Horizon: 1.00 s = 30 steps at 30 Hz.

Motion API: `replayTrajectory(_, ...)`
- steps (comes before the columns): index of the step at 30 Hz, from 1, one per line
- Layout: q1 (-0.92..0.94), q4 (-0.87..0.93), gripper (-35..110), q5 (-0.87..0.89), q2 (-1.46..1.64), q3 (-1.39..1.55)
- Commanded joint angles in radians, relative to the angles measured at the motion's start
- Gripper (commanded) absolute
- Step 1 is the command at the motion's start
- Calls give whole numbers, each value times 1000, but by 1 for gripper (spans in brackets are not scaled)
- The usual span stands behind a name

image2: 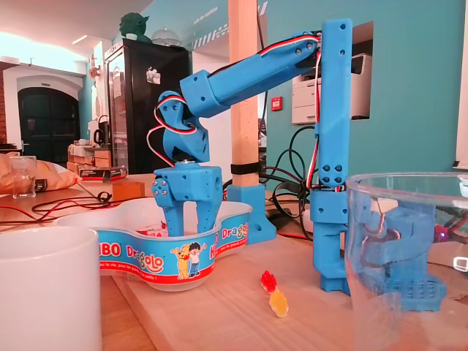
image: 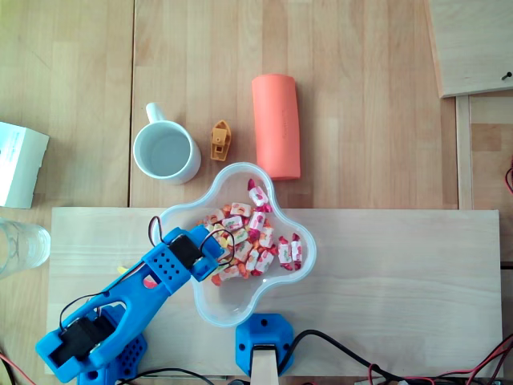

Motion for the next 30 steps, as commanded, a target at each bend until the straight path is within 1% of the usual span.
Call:
replayTrajectory(1,11,17,-3,6,26,-80)
replayTrajectory(12,0,61,-3,9,44,-440)
replayTrajectory(21,-193,160,-3,9,44,-730)
replayTrajectory(25,-299,158,-3,9,38,-787)
replayTrajectory(30,-422,147,-3,9,29,-790)
